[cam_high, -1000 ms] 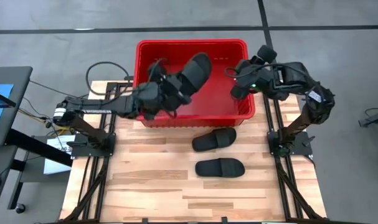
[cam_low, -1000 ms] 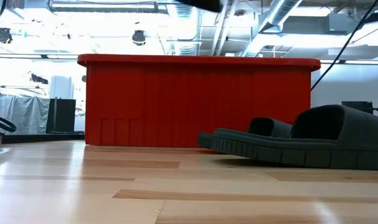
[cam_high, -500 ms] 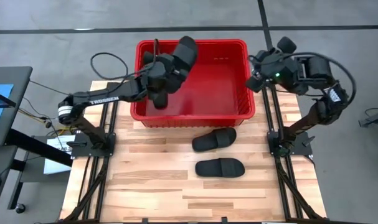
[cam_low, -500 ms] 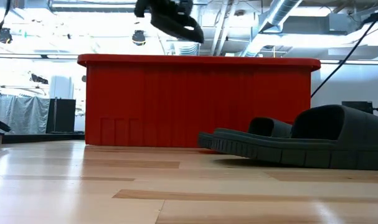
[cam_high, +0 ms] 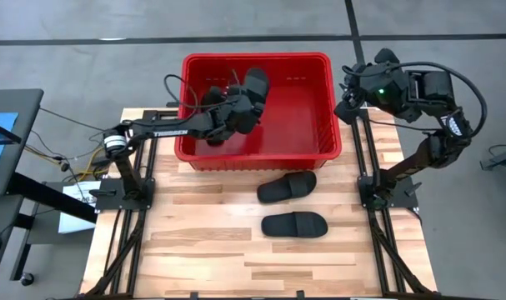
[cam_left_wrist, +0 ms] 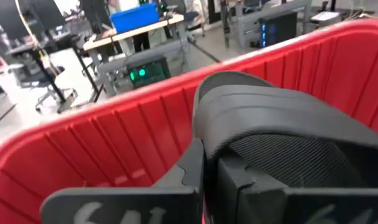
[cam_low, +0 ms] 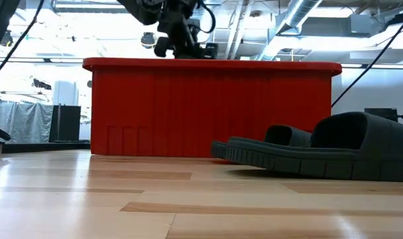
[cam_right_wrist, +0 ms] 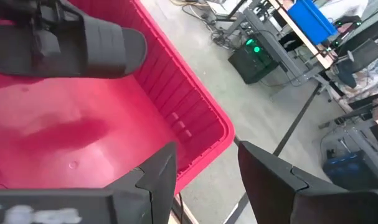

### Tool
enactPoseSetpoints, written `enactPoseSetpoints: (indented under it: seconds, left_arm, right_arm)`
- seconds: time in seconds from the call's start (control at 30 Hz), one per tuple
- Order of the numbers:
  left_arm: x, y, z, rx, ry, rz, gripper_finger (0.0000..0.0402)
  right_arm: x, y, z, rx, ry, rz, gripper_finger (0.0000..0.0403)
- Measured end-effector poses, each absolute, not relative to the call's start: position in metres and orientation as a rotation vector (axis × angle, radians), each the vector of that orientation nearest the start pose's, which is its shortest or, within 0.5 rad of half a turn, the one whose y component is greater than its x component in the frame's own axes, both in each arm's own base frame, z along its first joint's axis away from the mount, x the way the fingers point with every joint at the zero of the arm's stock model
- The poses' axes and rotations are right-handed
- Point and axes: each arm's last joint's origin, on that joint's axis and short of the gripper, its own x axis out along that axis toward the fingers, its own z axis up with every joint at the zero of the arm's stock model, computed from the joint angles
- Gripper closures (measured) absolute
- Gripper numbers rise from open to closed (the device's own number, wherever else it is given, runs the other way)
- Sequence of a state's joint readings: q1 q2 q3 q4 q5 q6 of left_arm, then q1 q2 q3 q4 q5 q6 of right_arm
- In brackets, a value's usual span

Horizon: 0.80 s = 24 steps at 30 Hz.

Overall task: Pick and place slides into bin
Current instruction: Put the black slide into the red bin

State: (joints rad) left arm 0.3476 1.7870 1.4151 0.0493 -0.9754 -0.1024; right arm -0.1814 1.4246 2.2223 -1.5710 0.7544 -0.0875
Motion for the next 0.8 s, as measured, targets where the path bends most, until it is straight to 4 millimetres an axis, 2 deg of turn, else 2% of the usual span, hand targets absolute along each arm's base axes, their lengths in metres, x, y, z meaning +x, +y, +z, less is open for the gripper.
enactPoseSetpoints:
  seconds: [0.5, 0.67, 0.8]
  left_arm:
    - [0.38, 0.184, 0.238, -0.108, 0.365, 1.449, 0.0401]
    - [0.371, 0.194, 0.229, -0.133, 0.382, 1.484, 0.0401]
    - [0.361, 0.203, 0.214, -0.169, 0.412, 1.472, 0.0401]
  right_arm:
    - [0.167, -0.051, 0.52, -0.294, 0.804, -0.853, 0.0243]
    - [0.167, -0.051, 0.52, -0.294, 0.805, -0.853, 0.0242]
    - [0.168, -0.051, 0.519, -0.295, 0.806, -0.853, 0.0242]
